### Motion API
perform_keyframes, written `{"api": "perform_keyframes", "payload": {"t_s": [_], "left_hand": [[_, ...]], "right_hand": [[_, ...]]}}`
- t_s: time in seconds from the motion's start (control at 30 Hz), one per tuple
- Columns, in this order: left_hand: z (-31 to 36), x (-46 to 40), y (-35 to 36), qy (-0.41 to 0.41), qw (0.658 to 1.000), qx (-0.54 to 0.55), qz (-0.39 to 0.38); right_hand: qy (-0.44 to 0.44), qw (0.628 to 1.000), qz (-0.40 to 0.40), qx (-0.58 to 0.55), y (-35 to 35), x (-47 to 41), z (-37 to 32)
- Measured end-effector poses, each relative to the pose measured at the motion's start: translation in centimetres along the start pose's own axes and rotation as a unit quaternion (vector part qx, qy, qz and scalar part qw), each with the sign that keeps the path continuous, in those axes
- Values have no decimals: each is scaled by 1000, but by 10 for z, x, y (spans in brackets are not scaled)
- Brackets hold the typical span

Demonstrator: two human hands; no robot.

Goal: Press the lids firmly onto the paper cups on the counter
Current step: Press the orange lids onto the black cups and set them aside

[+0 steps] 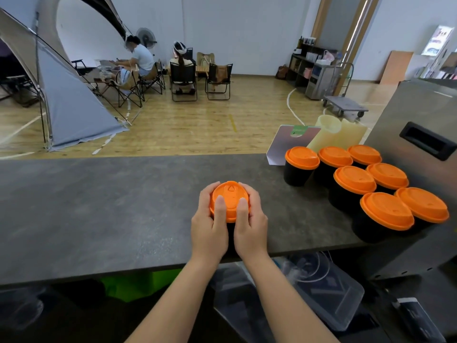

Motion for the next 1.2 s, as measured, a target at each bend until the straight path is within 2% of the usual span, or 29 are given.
{"api": "perform_keyframes", "payload": {"t_s": [0.3,0.8,0.97,1.07,1.13,1.2], "left_hand": [[-7,-5,1,43,998,42,16],[-11,-6,2,27,999,34,19],[-8,0,-14,-32,998,60,10],[5,15,-42,-58,995,68,-34],[21,31,-65,-72,991,94,-59],[36,47,-96,-71,992,77,-68]], "right_hand": [[-30,999,4,-14,6,-3,11],[-48,996,-22,-75,10,-6,18],[1,991,-61,-120,10,-3,3],[78,982,-69,-159,16,8,-17],[155,964,-73,-203,27,20,-28],[239,925,-94,-280,45,39,-42]]}}
Point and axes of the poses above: each hand's wrist, its own x-axis away from the middle knuckle, its own y-axis out of the palm, z = x × y, the point moved 6 cm from there along -x, towards the middle knuckle, and after that the axes turned 13 degrees about x, right-handed, at the moved point
